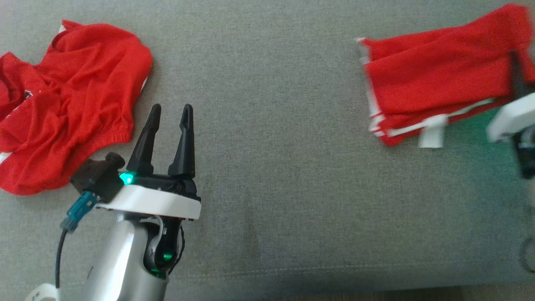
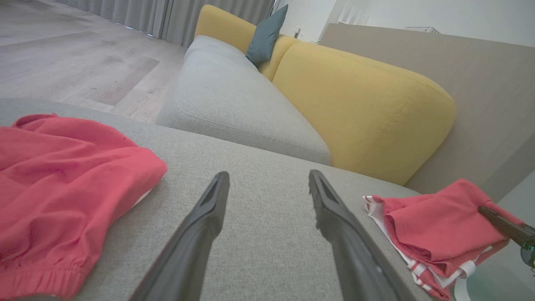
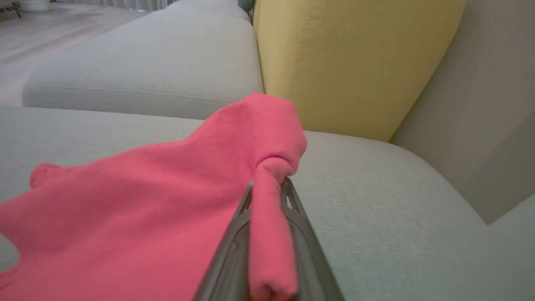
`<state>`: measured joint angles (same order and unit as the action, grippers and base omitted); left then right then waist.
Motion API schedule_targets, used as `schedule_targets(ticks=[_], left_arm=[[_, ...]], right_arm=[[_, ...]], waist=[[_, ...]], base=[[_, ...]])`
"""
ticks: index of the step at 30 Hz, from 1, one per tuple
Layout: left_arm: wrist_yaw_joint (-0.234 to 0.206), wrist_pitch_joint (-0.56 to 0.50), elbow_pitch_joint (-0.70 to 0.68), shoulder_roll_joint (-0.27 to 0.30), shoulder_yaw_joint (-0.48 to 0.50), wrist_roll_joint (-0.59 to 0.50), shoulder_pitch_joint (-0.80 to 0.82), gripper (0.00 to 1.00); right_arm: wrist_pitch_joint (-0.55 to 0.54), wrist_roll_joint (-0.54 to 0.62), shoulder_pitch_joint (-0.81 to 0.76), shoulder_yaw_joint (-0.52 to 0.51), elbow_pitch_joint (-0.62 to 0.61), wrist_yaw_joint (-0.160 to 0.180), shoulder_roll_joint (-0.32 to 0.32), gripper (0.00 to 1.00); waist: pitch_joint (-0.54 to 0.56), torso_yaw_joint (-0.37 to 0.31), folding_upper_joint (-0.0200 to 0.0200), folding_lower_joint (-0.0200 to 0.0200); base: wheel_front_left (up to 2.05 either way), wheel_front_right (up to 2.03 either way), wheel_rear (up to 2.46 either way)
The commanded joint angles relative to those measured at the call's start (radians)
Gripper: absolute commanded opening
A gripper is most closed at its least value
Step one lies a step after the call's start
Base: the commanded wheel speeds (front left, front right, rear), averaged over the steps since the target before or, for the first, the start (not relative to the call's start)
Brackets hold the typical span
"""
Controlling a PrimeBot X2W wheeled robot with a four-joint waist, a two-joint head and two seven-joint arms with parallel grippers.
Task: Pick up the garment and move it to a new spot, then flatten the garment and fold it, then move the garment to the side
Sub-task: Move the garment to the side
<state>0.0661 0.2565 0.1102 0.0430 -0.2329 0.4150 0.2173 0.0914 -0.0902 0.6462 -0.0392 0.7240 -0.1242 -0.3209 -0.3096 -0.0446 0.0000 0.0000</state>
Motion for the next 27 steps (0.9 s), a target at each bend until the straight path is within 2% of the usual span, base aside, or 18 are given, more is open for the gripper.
schedule_targets(ticks=[1, 4, 9, 20, 21, 22, 23, 27], left_arm=[[0.007, 0.005, -0.035, 0.007, 0.034, -0.002, 0.039, 1.0], [0.01, 0.005, -0.033, 0.007, 0.034, 0.001, 0.044, 1.0], [0.013, 0.005, -0.031, 0.007, 0.041, 0.003, 0.044, 1.0], [0.016, 0.005, -0.027, 0.007, 0.052, -0.002, 0.041, 1.0], [0.016, 0.005, -0.026, 0.007, 0.051, -0.003, 0.041, 1.0], [0.016, 0.005, -0.025, 0.007, 0.051, -0.003, 0.04, 1.0], [0.016, 0.005, -0.024, 0.007, 0.051, -0.002, 0.04, 1.0], [0.013, 0.005, -0.018, 0.007, 0.047, 0.003, 0.037, 1.0]], right_arm=[[-0.01, 0.005, 0.021, -0.003, -0.043, -0.007, -0.046, 0.0], [-0.032, 0.005, 0.021, -0.035, -0.065, -0.007, -0.102, 0.0], [-0.058, -0.001, 0.014, -0.085, -0.097, -0.007, -0.147, 0.0], [-0.085, -0.027, -0.01, -0.103, -0.147, -0.007, -0.146, 0.0], [-0.087, -0.028, -0.011, -0.106, -0.149, -0.007, -0.142, 0.07], [-0.089, -0.032, -0.012, -0.106, -0.153, -0.007, -0.136, 0.45], [-0.093, -0.036, -0.014, -0.106, -0.157, -0.007, -0.13, 1.0], [-0.1, -0.04, -0.014, -0.105, -0.171, -0.007, -0.121, 1.0]], waist=[[-0.006, 0.001, 0.0, 0.0], [-0.012, 0.004, 0.0, 0.0], [-0.016, 0.01, 0.0, 0.0], [-0.013, 0.012, 0.0, 0.0], [-0.011, 0.011, 0.0, 0.0], [-0.009, 0.011, 0.0, 0.0], [-0.006, 0.01, 0.0, 0.0], [0.01, 0.01, 0.0, 0.0]], base=[[0.0, 0.0, 0.0], [0.0, 0.0, 0.0], [0.0, 0.0, 0.0], [0.0, 0.0, 0.0], [0.0, 0.0, 0.0], [0.0, 0.0, 0.0], [0.0, 0.0, 0.0], [0.0, 0.0, 0.0]])
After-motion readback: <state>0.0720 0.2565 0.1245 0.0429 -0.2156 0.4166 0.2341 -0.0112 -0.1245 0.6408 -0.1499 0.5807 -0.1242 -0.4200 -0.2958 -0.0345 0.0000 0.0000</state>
